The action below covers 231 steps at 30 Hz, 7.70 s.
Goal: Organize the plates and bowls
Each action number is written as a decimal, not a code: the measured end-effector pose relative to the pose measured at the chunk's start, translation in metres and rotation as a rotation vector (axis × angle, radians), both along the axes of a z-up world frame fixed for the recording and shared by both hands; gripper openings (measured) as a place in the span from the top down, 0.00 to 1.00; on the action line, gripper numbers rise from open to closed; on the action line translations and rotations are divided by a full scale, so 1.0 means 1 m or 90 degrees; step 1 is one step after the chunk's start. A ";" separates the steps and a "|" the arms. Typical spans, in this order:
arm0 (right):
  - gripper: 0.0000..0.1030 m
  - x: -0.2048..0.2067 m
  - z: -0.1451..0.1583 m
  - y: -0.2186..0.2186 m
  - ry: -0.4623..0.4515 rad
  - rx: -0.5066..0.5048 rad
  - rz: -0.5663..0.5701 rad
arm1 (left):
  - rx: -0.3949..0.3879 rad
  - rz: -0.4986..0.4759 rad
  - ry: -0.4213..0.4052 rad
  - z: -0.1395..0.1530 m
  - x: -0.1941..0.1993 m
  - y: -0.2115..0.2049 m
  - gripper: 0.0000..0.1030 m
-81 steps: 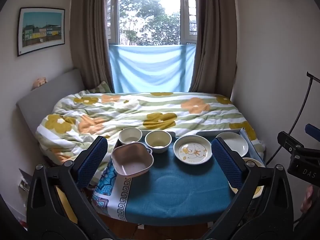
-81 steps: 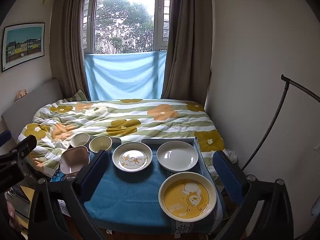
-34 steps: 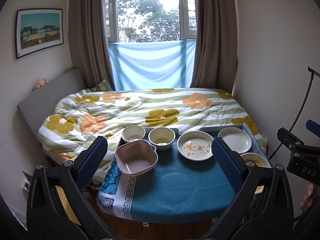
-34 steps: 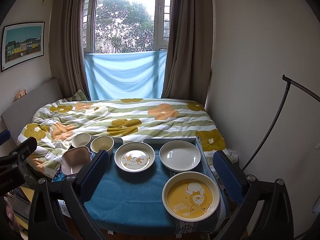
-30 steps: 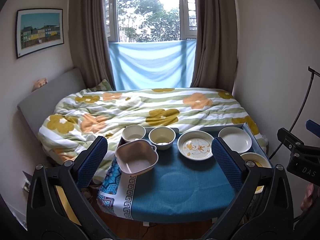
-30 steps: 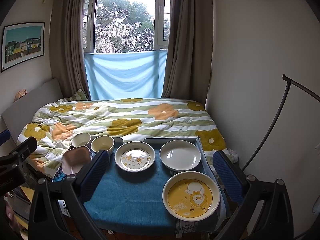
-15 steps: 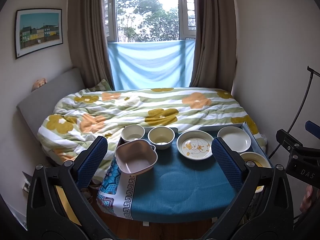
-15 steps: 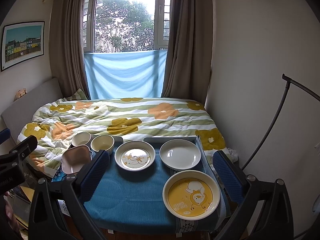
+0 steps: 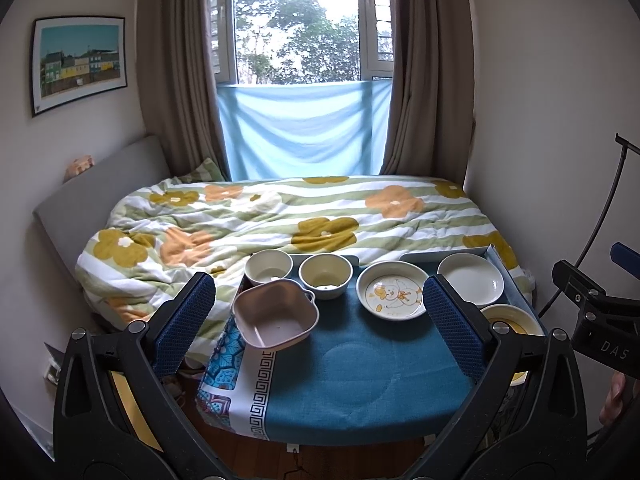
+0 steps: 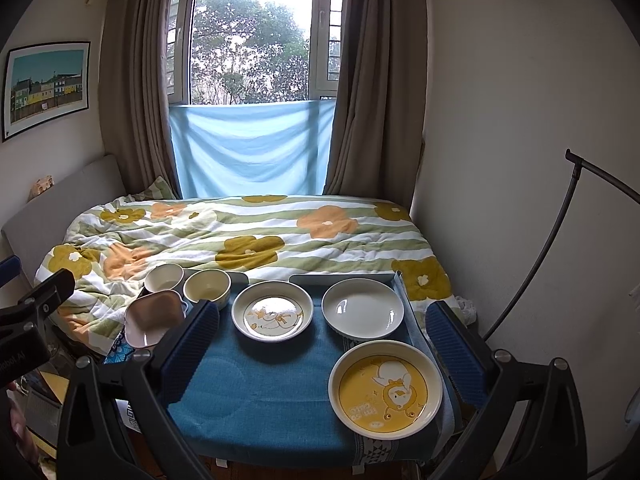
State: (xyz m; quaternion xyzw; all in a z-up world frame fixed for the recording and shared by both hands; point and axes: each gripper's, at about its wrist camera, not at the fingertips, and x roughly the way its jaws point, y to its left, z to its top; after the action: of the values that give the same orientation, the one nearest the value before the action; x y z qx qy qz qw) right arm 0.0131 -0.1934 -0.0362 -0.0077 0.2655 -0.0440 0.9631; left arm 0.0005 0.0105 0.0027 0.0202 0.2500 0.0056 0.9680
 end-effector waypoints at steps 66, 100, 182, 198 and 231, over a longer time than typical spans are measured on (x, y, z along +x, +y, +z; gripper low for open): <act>0.88 0.086 -0.290 -0.274 0.372 0.364 -0.018 | -0.059 -0.407 0.590 -0.322 0.214 -0.261 0.80; 0.90 0.120 -0.233 -0.216 0.353 0.235 0.146 | -0.097 -0.293 0.460 -0.237 0.153 -0.190 0.80; 0.05 0.110 -0.130 -0.053 0.205 0.176 0.125 | -0.026 -0.320 0.244 -0.102 0.174 -0.052 0.00; 0.05 0.155 -0.142 -0.173 0.208 0.270 -0.109 | 0.014 -0.519 0.350 -0.142 0.341 -0.217 0.00; 0.84 0.243 -0.291 -0.227 0.335 0.414 -0.205 | 0.073 -0.553 0.547 -0.315 0.446 -0.299 0.82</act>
State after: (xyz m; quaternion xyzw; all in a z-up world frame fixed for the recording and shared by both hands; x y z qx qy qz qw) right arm 0.2558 -0.4203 -0.3270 0.3257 0.4991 -0.1046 0.7962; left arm 0.4462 -0.2882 -0.3125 0.1729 0.5861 -0.3849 0.6917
